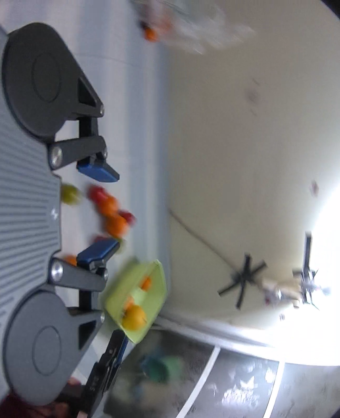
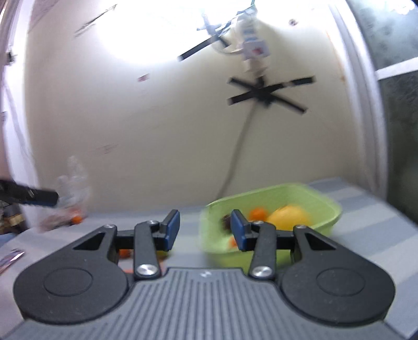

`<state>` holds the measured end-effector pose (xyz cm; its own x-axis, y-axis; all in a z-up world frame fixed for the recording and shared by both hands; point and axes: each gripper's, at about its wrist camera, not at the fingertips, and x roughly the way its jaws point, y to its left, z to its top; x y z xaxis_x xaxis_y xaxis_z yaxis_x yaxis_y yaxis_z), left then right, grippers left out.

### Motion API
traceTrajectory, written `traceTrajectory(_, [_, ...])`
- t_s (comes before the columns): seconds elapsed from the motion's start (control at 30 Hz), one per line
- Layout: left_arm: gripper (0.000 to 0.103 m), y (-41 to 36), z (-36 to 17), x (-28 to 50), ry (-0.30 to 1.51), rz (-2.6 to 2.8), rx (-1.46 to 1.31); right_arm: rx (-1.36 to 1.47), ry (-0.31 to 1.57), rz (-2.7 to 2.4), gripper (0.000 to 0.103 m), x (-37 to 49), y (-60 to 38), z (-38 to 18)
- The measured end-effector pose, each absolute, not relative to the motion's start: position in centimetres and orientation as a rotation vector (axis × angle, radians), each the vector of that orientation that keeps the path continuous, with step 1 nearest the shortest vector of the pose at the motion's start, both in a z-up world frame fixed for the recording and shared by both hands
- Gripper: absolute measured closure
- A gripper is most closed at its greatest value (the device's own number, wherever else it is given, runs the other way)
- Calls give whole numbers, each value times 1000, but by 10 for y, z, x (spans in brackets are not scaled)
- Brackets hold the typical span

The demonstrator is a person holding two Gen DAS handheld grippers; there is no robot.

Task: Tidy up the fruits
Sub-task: 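Grasp a green tomato with the left tool while the right tool grasps a mandarin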

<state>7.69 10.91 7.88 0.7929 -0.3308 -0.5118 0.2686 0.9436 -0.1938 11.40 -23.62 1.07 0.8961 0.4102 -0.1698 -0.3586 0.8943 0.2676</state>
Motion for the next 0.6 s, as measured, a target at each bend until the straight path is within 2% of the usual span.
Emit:
traceTrajectory(0.13, [54, 118, 48, 79, 634, -328, -166, 215, 319, 486, 57, 104, -202, 1])
traceTrajectory(0.37, [50, 92, 21, 113, 636, -366, -94, 76, 469, 535, 57, 113, -143, -9])
traceTrajectory(0.47, [50, 84, 11, 118, 643, -346, -52, 37, 498, 522, 51, 120, -129, -10])
traceTrajectory(0.6, [53, 82, -4, 122, 670, -327, -37, -24, 518, 487, 50, 128, -117, -16])
